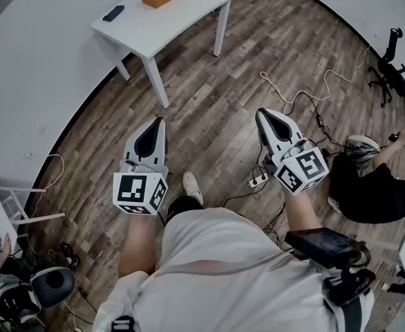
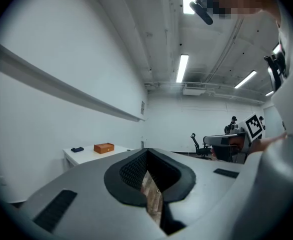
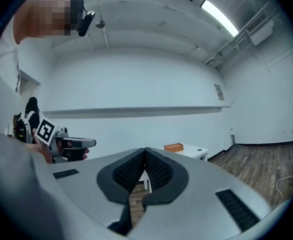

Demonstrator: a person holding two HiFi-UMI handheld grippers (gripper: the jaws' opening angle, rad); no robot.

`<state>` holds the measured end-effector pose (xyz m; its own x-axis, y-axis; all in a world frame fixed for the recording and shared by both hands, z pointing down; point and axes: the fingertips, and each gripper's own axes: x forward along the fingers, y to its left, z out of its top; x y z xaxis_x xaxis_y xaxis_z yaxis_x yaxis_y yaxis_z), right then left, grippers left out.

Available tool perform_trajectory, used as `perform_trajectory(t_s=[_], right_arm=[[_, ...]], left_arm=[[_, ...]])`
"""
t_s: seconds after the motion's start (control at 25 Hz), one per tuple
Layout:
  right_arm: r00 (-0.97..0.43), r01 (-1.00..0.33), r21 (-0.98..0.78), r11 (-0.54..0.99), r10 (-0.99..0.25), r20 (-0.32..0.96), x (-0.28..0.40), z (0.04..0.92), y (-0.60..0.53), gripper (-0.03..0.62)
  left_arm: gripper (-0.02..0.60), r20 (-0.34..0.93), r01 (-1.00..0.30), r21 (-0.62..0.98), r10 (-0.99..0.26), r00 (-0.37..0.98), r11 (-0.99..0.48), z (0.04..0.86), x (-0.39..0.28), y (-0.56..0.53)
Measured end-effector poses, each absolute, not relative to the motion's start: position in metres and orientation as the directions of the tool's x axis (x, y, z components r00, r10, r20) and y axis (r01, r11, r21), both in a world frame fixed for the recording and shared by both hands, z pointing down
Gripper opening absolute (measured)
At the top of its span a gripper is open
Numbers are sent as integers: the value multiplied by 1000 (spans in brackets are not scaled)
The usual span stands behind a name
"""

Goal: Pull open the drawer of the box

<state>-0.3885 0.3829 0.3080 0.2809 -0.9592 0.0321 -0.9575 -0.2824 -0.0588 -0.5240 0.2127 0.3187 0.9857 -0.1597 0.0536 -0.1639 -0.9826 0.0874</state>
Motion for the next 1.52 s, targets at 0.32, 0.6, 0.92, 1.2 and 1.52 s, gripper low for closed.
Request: perform_trajectory(t_s=[0.32,0.6,0.92,1.2,1.52], right_arm=[[326,-943,-63,-327,-945,18,-304,300,288,3],[391,-917,-86,-390,-920,4,-222,303,274,3],[324,-940,-117,-322,-946,-4,-103,319,221,3],[233,-968,-95,-233,-972,6,39,315,191,3],[113,-987,-114,-113,-994,8,153,316,144,3]], left_arm=[[9,70,-148,69,-144,987,-986,307,-428,98],[9,63,-102,28,-100,993,-994,299,-343,69],[9,96,-172,48,-167,981,-984,316,-233,28],[9,75,-280,38,-276,958,-959,303,-106,7],[9,88,-398,42,-393,915,-917,308,-7,-13]])
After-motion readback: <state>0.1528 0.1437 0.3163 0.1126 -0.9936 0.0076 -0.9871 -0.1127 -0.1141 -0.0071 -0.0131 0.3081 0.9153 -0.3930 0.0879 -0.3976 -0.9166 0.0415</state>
